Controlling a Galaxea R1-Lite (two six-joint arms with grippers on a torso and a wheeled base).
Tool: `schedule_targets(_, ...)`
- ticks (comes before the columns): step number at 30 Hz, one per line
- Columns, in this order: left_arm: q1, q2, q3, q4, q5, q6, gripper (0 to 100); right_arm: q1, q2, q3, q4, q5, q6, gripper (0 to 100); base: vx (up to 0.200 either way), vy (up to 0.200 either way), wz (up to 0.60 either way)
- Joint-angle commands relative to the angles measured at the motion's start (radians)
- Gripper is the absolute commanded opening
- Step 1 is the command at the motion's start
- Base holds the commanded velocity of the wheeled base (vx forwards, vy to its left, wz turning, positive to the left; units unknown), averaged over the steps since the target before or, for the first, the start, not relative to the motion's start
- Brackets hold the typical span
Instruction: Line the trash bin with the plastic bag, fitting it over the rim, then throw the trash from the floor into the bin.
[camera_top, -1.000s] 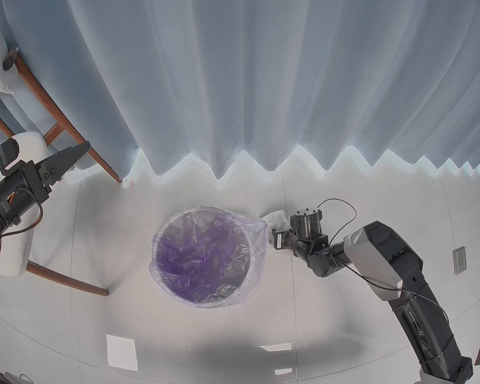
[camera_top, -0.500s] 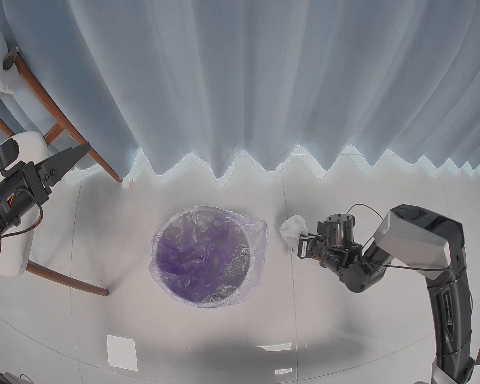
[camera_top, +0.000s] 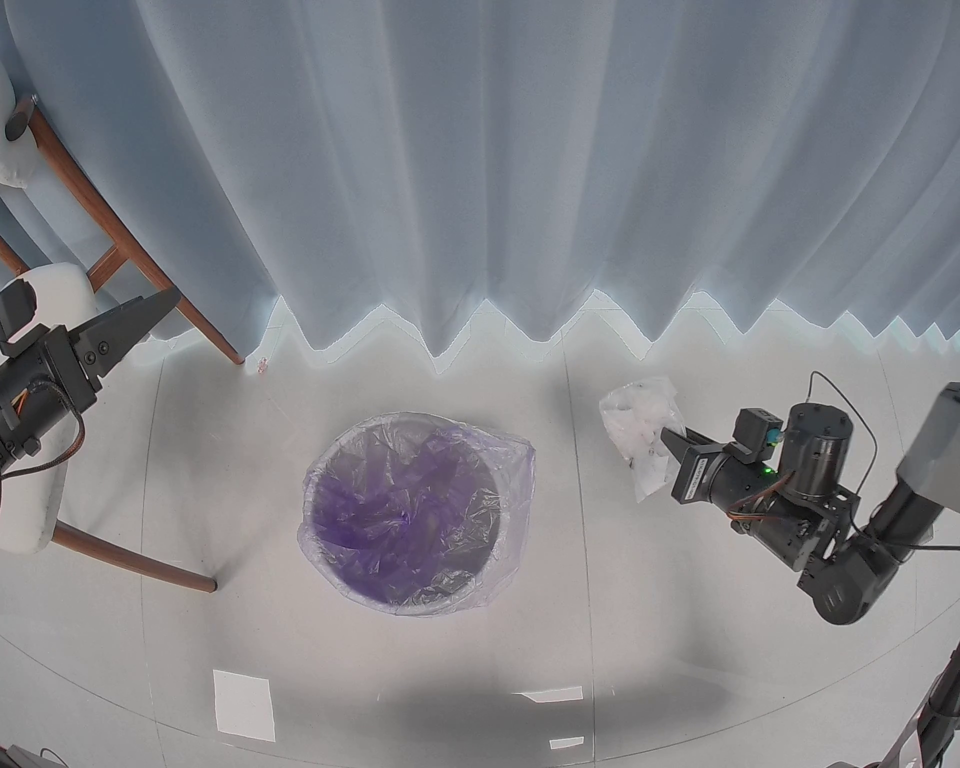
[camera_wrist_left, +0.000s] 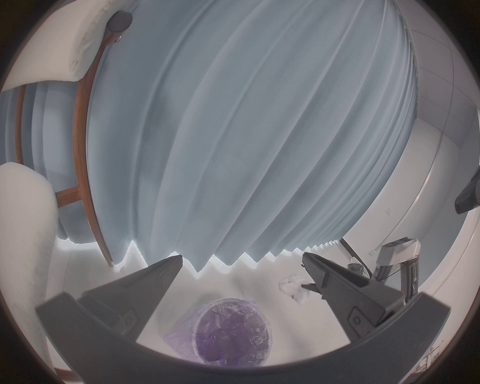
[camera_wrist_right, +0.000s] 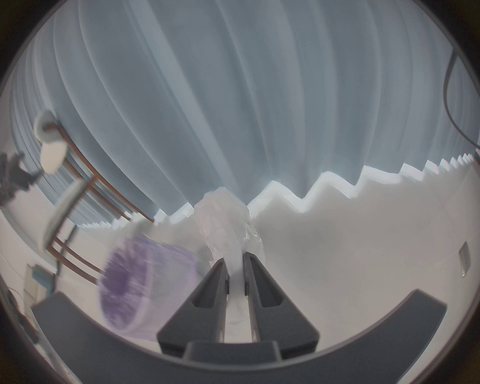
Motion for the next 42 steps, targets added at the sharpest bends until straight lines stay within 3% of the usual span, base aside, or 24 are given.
schedule_targets(1,0.0,-0.005,0.002,0.0,0.0,0.0,100,0.129,-0.249,0.12,-0.035,0.037,0.084,0,0.0,0.0,0.0)
schedule_targets(11,0.0,-0.004,0.0,0.0,0.0,0.0,100,0.34,-0.217,0.1,-0.081,0.037,0.092,0,0.0,0.0,0.0)
schedule_targets(17,0.0,-0.004,0.0,0.0,0.0,0.0,100,0.43,-0.045,0.057,-0.179,0.04,0.087,0,0.0,0.0,0.0)
schedule_targets(22,0.001,-0.005,-0.001,0.0,0.0,0.0,100,0.444,0.139,-0.043,-0.307,0.037,0.075,0,0.0,0.0,0.0)
schedule_targets(32,0.0,-0.004,0.005,-0.025,-0.002,0.0,100,0.447,0.241,-0.144,-0.307,0.038,0.066,0,0.0,0.0,0.0)
schedule_targets(42,0.0,0.002,0.006,-0.026,-0.002,0.0,100,0.376,0.359,-0.284,-0.307,0.038,0.063,0,0.0,0.0,0.0)
